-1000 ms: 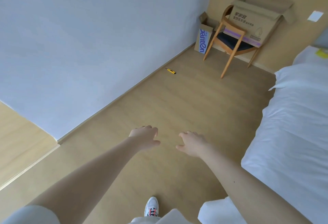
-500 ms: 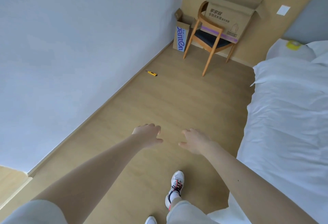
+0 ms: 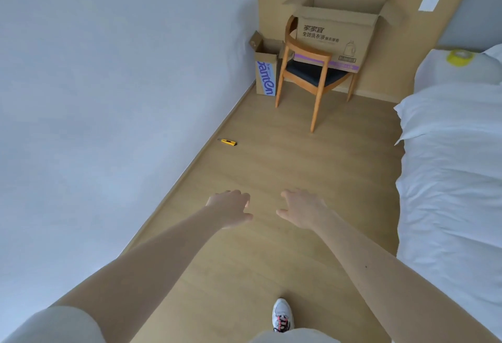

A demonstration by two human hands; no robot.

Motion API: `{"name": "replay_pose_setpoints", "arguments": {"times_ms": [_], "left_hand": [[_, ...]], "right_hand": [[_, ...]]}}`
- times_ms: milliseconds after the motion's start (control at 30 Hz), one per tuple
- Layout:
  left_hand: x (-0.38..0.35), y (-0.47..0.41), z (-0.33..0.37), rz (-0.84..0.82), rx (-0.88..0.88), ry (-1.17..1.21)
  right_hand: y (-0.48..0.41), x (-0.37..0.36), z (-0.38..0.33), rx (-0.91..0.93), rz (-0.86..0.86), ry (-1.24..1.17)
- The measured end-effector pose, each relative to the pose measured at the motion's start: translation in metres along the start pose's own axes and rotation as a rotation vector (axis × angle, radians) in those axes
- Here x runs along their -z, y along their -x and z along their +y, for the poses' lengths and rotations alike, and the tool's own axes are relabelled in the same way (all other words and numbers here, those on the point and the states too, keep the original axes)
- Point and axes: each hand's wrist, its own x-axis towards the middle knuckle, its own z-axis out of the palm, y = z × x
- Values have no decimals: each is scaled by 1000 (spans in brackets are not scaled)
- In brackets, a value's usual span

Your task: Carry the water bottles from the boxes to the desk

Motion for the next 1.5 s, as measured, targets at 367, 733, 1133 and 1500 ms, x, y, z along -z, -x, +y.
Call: {"name": "replay_pose_setpoints", "arguments": {"times_ms": [367,733,1133,1500], "left_hand": [[58,-124,22,-22,-105,-58],[143,-286,3,-12,-312,-119],[245,-427,-47,39,-430,-83],[296,-519,-61,28,-414,-109]], "right_hand": [[-77,49,72,-111,-49,-67],[-194,122,110,-322,-3,-109],[-306,231,121,-434,85,-137],[-403,269,155,-392,85,-173]]}}
